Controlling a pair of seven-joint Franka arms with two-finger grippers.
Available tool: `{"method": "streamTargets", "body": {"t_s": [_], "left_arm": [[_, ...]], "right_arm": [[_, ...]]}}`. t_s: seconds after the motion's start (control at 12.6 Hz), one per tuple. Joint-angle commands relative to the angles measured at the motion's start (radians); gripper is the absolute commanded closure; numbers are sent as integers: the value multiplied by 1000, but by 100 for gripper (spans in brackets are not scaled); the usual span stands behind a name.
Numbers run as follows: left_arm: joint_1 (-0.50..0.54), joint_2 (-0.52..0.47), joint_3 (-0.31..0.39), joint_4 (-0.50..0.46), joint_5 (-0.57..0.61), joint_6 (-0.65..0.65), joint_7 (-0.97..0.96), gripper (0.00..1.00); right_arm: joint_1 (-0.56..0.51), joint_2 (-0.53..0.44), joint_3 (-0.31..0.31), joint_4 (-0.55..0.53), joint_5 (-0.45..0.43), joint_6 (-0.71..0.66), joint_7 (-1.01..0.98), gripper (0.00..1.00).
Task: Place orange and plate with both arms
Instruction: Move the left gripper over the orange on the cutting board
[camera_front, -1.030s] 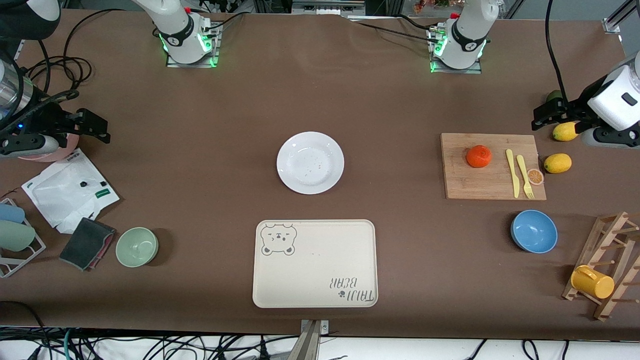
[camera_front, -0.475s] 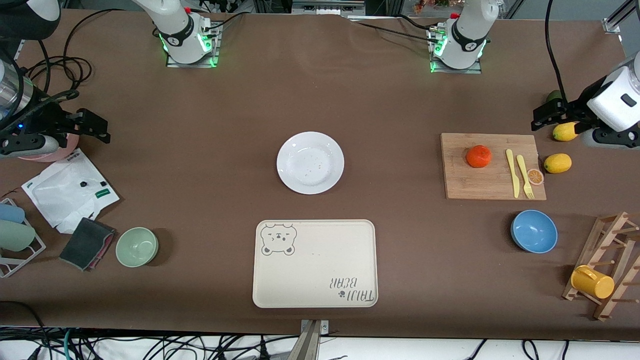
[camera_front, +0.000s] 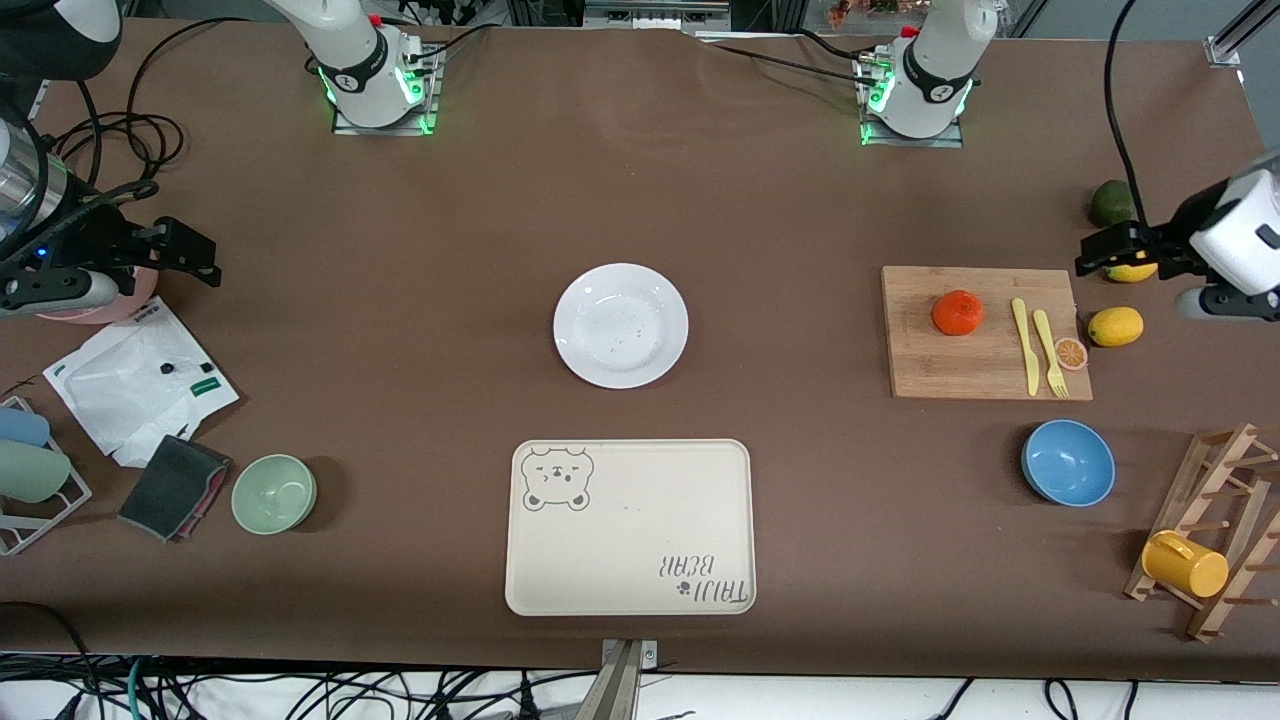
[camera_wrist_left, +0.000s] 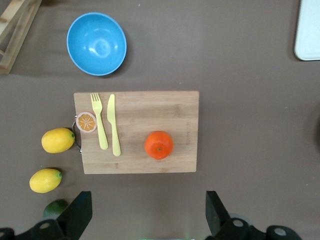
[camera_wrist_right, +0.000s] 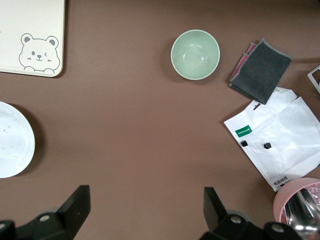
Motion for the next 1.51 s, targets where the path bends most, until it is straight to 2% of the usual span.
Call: {"method": "streamTargets", "body": {"t_s": [0.0,0.24,0.48,0.71,1.03,1.19,1.43], "left_arm": [[25,93,-4,-15,13,-16,37,0],[25,147,-6,-78,16,-1,35,0],[26,125,-7,-259,19,120,35,0],[20,108,-13,-431,20,272,18,0],[14,109,-17,-635,20,546,-16,0],[14,114,-17,-695,11,607,-19,0],[14,144,-18,-706,6,686,-19,0]], "right_arm": [[3,-16,1,-20,-6,2,12,0],[3,-19,8,-34,-6,11,12,0],[4,-16,17,-40,-6,25,12,0],[3,-16,19,-40,-6,26,13,0],[4,-13,22,-41,-6,43,15,0],[4,-13,22,-41,-4,43,13,0],[4,-14,22,-41,-2,45,15,0]]}}
